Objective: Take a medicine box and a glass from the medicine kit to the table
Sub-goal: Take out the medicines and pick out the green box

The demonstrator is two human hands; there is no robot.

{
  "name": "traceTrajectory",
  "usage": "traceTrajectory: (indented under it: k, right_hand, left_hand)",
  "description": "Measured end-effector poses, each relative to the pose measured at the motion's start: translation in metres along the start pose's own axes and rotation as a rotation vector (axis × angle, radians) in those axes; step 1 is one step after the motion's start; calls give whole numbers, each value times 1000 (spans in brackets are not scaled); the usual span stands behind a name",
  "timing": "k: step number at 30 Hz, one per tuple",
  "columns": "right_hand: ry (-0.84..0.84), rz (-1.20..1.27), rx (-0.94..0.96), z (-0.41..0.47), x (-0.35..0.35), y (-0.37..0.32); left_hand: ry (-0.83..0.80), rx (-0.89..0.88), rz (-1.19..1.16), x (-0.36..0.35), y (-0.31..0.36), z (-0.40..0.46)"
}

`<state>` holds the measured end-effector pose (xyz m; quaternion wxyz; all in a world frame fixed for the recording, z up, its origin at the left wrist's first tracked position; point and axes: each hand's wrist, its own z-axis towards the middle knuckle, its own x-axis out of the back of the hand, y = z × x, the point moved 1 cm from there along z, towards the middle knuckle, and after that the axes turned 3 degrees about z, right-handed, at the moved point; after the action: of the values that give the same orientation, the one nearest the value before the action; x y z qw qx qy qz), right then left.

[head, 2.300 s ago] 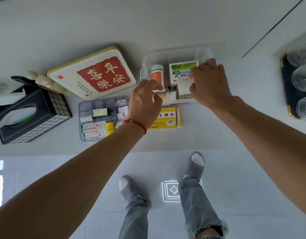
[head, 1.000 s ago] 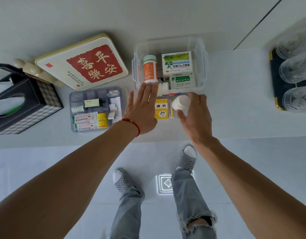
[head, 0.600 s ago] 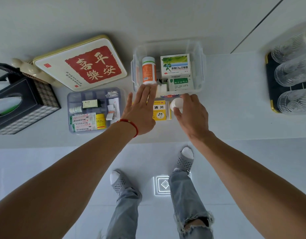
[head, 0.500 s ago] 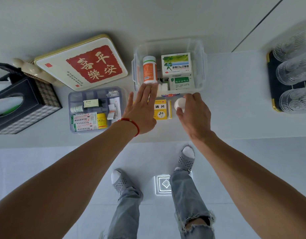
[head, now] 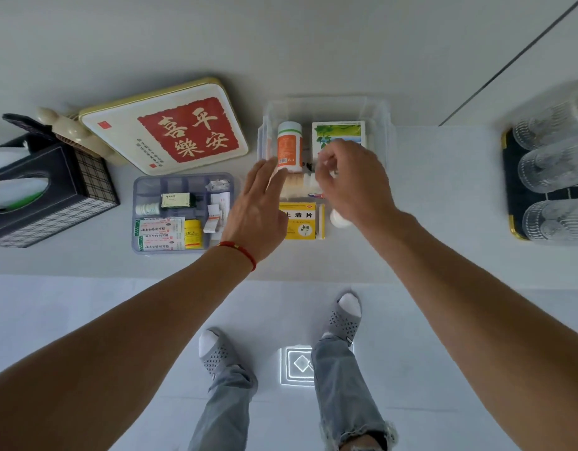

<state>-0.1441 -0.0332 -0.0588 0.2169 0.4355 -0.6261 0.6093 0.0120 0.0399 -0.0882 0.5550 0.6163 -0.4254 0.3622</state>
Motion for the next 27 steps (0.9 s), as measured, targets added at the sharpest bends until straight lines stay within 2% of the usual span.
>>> traceTrajectory:
  k: [3, 5, 10, 15, 18, 21, 23, 26, 27]
  right_hand:
    - [-238, -11, -76, 53, -21, -7]
    - [-309, 10, -163, 74, -46, -10]
    - [-191, -60, -245, 97, -96, -19]
    - [-131, -55, -332, 101, -107, -17]
    - [-88, 47, -356, 96, -95, -19]
    - [-96, 267, -377, 85, -70, -20]
    - [-93, 383, -319, 69, -49, -19]
    - [-120, 533, -159, 33, -19, -22]
    - [-164, 579, -91, 19, -12, -23]
  left_hand:
    - [7, 122, -60, 4, -2, -2]
    - [-14, 198, -145, 5, -2, -3]
    - [-83, 353, -364, 11, -8, 1]
    - [-153, 335, -367, 11, -14, 2]
    - [-157, 316, -345, 11, -13, 2]
    - [-148, 293, -358, 10, -10, 1]
    - [-95, 305, -404, 16, -8, -1]
    - [164, 404, -561, 32, -2, -2]
    - [205, 440, -655, 37, 0, -2]
